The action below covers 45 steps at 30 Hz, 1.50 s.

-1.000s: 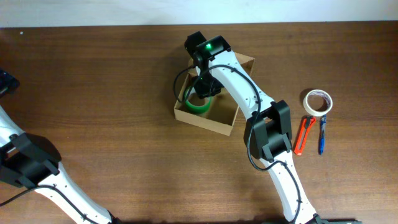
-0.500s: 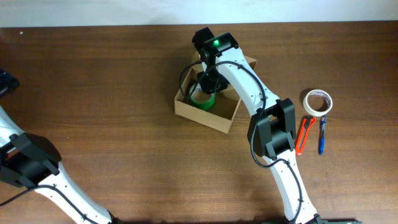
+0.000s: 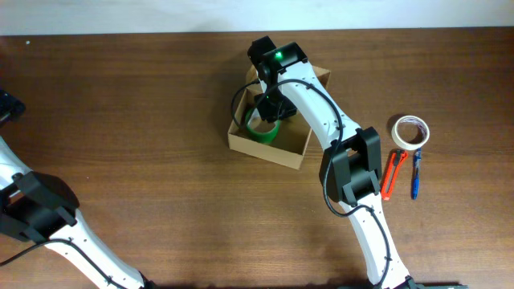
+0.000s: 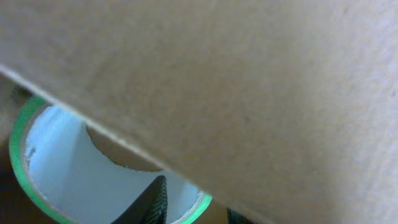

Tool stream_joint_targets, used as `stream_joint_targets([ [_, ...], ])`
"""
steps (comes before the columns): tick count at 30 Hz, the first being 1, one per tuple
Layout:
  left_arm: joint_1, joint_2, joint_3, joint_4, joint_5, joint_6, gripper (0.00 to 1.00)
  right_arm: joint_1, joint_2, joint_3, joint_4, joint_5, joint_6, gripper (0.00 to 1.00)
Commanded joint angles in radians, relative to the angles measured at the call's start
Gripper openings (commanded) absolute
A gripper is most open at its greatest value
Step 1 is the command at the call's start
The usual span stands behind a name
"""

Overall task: Pack container
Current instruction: 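Lower the green tape into the box, open the right gripper, withdraw, then grasp the white masking tape roll rim with the right gripper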

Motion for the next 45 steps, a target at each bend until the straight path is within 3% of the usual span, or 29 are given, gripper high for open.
stream_joint_targets([
  [1,0.004,-0.024,-0.006,0.0,0.003,-0.014,1.0,0.01,-0.035,-0.001,-0.007,0.029,-0.008,0.35],
  [11,0.004,-0.024,-0.006,0.0,0.003,-0.014,1.0,0.077,-0.264,-0.001,-0.056,0.084,-0.003,0.39],
  [19,0.004,-0.024,-0.006,0.0,0.003,-0.014,1.0,0.074,-0.502,-0.001,-0.163,0.306,0.023,0.43],
  [26,0.004,-0.024,-0.006,0.0,0.003,-0.013,1.0,-0.135,-0.573,-0.003,-0.274,0.359,0.057,0.43],
  [32,0.004,-0.024,-0.006,0.0,0.003,-0.014,1.0,-0.425,-0.575,-0.037,-0.262,0.196,0.021,0.44],
  [37,0.004,-0.024,-0.006,0.0,0.003,-0.014,1.0,-0.642,-0.575,-0.22,-0.204,0.118,0.019,0.45],
  [45,0.004,-0.024,-0.006,0.0,0.003,-0.014,1.0,-0.792,-0.575,-0.622,0.071,0.056,0.023,0.5],
])
